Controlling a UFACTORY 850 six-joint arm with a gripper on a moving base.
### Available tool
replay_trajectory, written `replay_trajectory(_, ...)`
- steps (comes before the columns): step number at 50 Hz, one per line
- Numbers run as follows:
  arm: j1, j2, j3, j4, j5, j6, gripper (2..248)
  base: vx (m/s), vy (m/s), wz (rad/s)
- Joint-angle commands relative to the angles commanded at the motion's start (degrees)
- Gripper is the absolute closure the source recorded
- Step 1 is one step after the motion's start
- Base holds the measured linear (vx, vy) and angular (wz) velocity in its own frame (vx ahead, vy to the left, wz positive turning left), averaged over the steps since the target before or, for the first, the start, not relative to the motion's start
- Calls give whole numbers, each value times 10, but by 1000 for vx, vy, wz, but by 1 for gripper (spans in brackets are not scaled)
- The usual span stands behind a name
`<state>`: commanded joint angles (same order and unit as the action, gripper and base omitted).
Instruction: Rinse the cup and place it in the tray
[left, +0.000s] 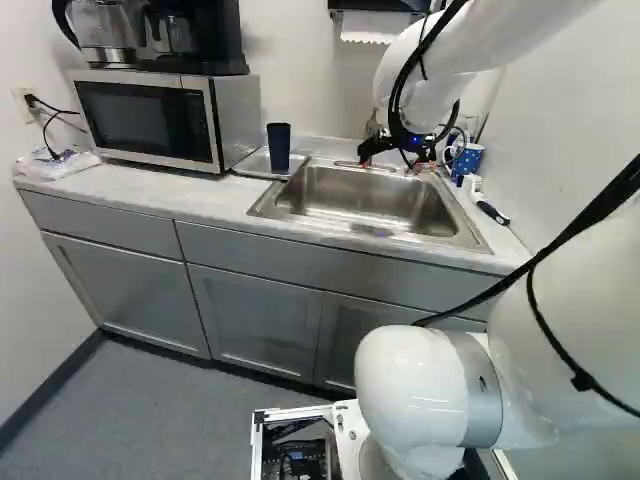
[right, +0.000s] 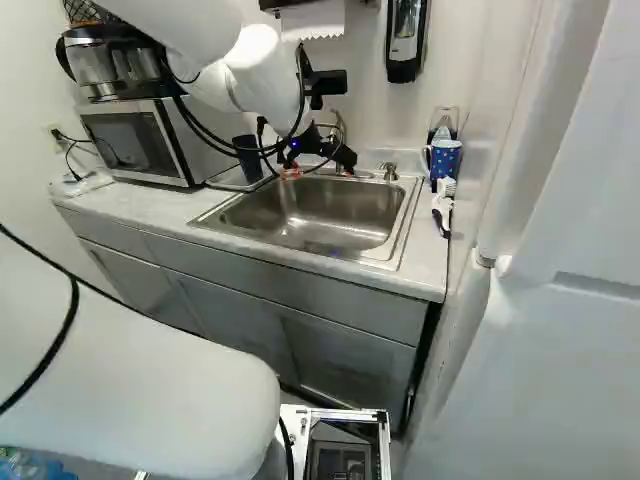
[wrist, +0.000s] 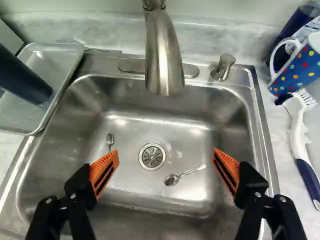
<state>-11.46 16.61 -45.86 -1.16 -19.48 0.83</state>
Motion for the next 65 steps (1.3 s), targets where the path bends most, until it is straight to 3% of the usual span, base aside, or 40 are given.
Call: replay_trajectory(65,0,0,0,0,0,0,3,-32,41,12)
